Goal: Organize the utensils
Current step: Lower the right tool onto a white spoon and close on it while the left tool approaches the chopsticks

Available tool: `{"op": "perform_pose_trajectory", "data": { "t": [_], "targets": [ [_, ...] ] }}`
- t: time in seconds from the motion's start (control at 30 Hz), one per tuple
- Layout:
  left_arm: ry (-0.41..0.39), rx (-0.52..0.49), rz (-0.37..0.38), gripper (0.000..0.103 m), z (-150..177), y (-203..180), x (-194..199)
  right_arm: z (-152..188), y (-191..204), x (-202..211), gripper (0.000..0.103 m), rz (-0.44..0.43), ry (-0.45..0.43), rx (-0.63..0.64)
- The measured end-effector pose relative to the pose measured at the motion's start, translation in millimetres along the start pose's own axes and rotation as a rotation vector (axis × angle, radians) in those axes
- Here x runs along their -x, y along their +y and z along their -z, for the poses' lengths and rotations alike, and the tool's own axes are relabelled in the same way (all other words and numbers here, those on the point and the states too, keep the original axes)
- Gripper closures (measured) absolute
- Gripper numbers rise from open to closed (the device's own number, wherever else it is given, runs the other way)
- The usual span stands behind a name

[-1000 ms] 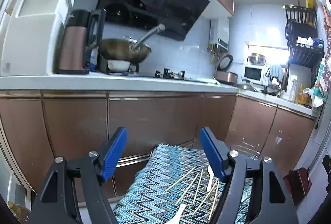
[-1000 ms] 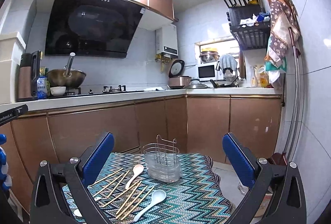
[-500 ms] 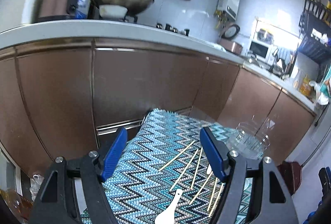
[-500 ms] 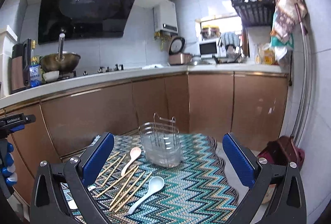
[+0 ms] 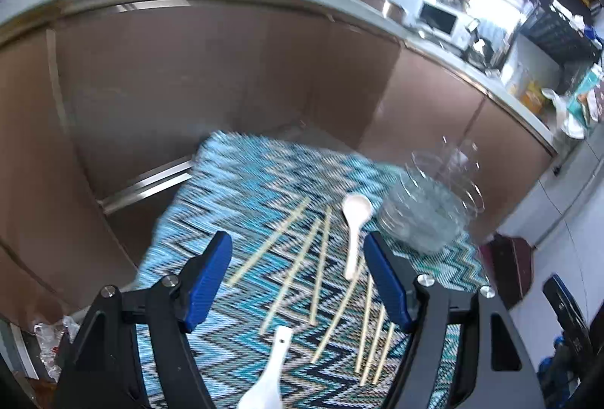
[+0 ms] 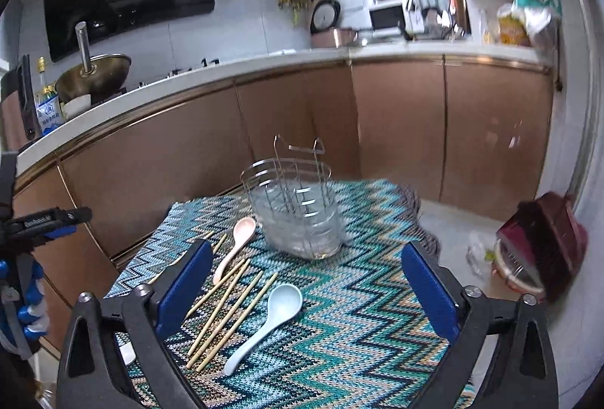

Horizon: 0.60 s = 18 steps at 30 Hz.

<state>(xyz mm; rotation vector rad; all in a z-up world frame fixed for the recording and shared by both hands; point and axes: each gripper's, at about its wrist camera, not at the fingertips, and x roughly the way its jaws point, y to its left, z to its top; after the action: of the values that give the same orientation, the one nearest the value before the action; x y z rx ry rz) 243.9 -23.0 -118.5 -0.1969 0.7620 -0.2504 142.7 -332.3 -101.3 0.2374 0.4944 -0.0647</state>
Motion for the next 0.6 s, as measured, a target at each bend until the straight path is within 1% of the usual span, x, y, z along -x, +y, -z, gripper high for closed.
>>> {"op": "perform_pose_trajectory", "data": {
  "t": [0.07, 0.1, 0.17, 0.23, 0.3, 0.33, 0.4, 0.47, 0.5, 0.53, 0.57, 0.6],
  "targets": [
    [0.047, -0.015, 0.033, 0.033, 1, -6, -13, 0, -4, -12, 0.013, -0.014, 0.023, -0.002],
    [0.086, -0.030, 0.059, 0.033, 1, -12, -23, 1, -6, -20, 0.016, -0.028, 0.042, -0.010],
    [0.128, -0.049, 0.085, 0.033, 0, -19, -35, 1, -9, -34, 0.028, -0.070, 0.078, -0.035],
    [0.176, -0.068, 0.113, 0.035, -2, -28, -49, 3, -11, -47, 0.032, -0.092, 0.119, -0.042],
    [0.213, -0.080, 0.145, 0.046, -5, -35, -64, 6, -13, -60, 0.035, -0.105, 0.162, -0.031],
    [0.243, -0.089, 0.166, 0.048, -7, -40, -74, 8, -15, -67, 0.038, -0.118, 0.184, -0.031],
    [0.283, -0.112, 0.186, 0.057, -8, -46, -91, 12, -19, -78, 0.040, -0.135, 0.224, -0.032],
    [0.318, -0.158, 0.203, 0.060, -9, -56, -106, 16, -24, -90, 0.046, -0.157, 0.264, -0.038],
    [0.339, -0.178, 0.215, 0.061, -9, -61, -113, 18, -26, -95, 0.047, -0.170, 0.282, -0.043],
    [0.367, -0.204, 0.222, 0.063, -8, -66, -123, 20, -29, -101, 0.052, -0.183, 0.301, -0.051],
    [0.388, -0.226, 0.227, 0.067, -8, -69, -131, 23, -31, -107, 0.056, -0.200, 0.322, -0.059],
    [0.407, -0.248, 0.225, 0.071, -7, -71, -140, 25, -32, -113, 0.059, -0.210, 0.341, -0.064]
  ]
}}
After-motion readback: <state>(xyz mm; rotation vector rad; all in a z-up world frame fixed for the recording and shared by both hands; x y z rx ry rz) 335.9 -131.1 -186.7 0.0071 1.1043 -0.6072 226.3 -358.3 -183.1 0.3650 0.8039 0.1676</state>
